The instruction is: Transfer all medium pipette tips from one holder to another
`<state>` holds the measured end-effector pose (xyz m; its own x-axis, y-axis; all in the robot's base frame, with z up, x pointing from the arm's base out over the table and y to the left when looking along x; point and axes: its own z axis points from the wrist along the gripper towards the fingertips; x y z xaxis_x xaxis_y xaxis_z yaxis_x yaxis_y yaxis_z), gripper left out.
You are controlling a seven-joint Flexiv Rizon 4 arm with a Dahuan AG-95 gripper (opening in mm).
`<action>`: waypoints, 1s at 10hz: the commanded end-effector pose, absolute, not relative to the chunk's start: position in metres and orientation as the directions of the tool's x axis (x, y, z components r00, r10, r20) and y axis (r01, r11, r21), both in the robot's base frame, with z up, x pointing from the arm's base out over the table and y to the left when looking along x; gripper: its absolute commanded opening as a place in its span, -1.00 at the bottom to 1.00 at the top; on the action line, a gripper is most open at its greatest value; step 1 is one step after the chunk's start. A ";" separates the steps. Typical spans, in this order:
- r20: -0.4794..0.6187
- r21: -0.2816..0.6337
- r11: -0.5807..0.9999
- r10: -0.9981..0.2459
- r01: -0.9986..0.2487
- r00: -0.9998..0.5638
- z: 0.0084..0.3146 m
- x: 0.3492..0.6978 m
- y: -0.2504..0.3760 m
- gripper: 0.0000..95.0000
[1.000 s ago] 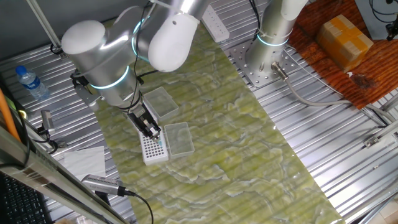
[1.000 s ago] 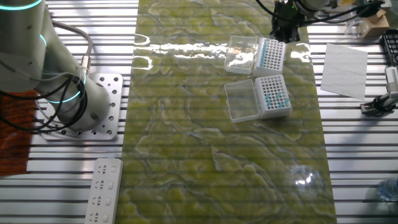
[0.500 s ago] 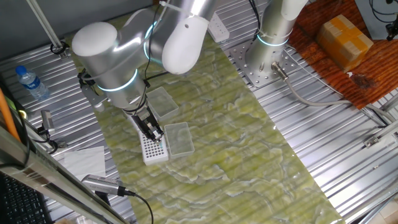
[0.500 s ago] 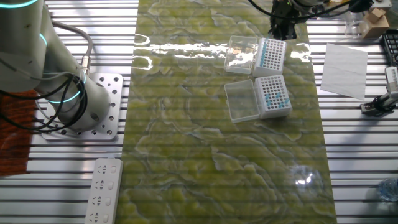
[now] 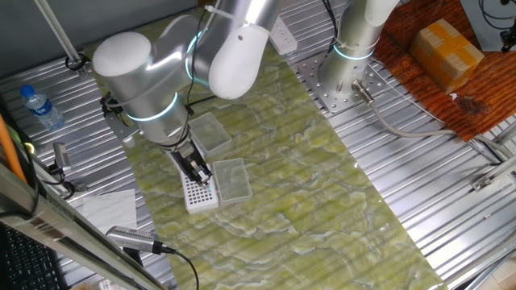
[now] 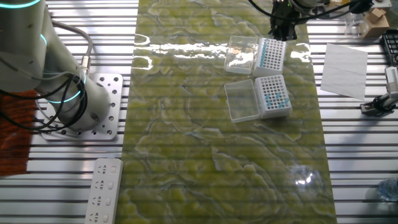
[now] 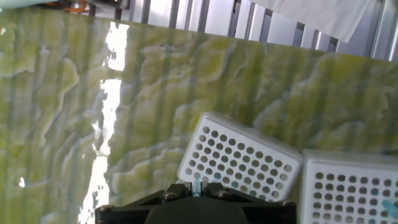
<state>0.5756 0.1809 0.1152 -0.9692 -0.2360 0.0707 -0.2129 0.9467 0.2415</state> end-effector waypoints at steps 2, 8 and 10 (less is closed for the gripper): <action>0.066 0.214 0.939 -0.290 -0.270 -0.955 0.113 0.576 0.180 0.20; 0.111 0.073 0.788 -0.616 -0.611 -0.780 0.118 0.561 0.122 -0.20; 0.116 0.066 0.750 -0.661 -0.658 -0.742 0.118 0.560 0.100 -0.20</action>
